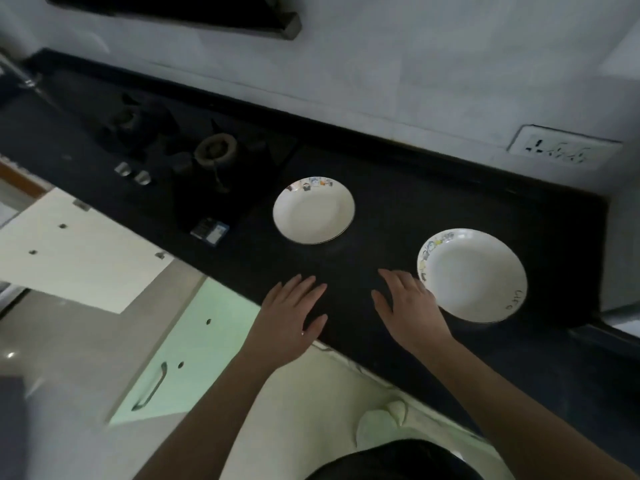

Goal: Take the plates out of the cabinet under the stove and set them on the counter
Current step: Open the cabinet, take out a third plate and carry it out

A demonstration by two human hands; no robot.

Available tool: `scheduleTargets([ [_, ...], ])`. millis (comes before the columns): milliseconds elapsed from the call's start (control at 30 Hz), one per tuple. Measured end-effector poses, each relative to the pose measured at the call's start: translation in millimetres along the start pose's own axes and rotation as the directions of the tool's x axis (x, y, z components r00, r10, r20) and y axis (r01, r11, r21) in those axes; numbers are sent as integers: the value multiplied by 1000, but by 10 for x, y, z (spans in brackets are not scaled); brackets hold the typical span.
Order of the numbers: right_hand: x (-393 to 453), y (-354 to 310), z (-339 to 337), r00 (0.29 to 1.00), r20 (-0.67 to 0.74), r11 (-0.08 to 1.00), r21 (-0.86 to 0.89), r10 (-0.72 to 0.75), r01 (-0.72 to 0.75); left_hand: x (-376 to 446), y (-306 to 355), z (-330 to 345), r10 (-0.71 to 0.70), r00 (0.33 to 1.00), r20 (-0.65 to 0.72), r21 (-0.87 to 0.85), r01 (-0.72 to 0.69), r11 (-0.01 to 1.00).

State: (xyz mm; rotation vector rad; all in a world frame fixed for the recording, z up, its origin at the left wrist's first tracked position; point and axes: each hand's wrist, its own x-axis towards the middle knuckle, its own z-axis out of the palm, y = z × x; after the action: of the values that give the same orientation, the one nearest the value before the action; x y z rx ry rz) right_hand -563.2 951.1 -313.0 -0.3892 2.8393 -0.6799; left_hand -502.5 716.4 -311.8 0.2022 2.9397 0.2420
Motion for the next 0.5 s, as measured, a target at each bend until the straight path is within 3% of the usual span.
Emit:
scheduleTargets([
  [300, -642, -1130, 443, 971, 168, 982, -60, -168, 180, -1602, -691, -16, -229, 965, -130, -38, 226, 973],
  [500, -1141, -1961, 816, 931, 174, 926, -151, -321, 347, -2843, -1101, -26, -371, 899, -232, -100, 357, 929],
])
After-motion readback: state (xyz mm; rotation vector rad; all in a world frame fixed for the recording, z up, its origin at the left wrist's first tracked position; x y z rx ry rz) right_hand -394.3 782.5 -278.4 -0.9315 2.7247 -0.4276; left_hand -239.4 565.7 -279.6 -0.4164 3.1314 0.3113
